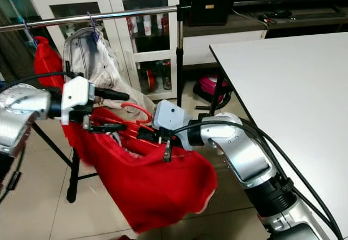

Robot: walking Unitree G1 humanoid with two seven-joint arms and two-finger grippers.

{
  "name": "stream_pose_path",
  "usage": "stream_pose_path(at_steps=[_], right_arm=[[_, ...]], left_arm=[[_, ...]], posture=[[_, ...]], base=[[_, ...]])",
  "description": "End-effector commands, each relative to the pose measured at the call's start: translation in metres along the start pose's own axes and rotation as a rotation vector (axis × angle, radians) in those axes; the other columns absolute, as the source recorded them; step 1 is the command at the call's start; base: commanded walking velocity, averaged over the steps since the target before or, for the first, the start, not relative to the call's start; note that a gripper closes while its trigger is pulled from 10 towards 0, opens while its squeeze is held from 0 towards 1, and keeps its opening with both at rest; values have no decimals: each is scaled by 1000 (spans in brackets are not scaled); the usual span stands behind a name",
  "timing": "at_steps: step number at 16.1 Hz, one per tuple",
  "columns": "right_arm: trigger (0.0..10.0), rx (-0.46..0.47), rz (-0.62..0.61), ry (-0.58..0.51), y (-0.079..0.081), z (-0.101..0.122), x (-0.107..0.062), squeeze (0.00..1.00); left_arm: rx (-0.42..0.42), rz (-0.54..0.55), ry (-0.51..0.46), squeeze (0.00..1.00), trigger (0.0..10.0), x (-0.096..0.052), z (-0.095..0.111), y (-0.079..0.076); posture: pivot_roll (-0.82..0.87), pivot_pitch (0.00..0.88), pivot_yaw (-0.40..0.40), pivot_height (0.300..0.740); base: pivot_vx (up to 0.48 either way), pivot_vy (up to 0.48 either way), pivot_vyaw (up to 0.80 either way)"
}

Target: Hang hanger

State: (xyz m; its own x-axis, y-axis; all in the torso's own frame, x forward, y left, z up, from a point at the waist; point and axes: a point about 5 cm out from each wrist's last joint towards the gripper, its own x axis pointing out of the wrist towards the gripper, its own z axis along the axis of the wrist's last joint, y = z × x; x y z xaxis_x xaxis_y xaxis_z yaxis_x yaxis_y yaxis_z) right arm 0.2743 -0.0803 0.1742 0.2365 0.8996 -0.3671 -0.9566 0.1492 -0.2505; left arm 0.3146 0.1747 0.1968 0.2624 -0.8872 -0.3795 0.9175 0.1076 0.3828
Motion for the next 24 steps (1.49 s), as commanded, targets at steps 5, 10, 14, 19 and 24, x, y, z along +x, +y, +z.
stream_pose_path(at_steps=[5,10,14,19,24], right_arm=[[10000,-64,7,-60,-3,18,1,0],[10000,-69,9,-64,-3,19,2,0],[10000,-72,10,-66,-4,20,2,0],[10000,-81,13,-67,-10,22,4,0],[10000,-80,12,-72,-11,23,1,0]], left_arm=[[-78,-14,-5,0,0,16,-17,-5],[-111,-57,-35,0,0,19,-18,-8],[-121,-89,-43,0,0,22,-18,-12],[-141,-105,-25,0,0,19,-21,-12],[-155,-94,-33,0,0,12,-17,-11]], posture=[[-149,0,75,740],[-146,0,74,740],[-144,0,70,740],[-138,0,66,740],[-133,0,57,740]], base=[[0,0,0],[0,0,0],[0,0,0],[0,0,0],[0,0,0]])
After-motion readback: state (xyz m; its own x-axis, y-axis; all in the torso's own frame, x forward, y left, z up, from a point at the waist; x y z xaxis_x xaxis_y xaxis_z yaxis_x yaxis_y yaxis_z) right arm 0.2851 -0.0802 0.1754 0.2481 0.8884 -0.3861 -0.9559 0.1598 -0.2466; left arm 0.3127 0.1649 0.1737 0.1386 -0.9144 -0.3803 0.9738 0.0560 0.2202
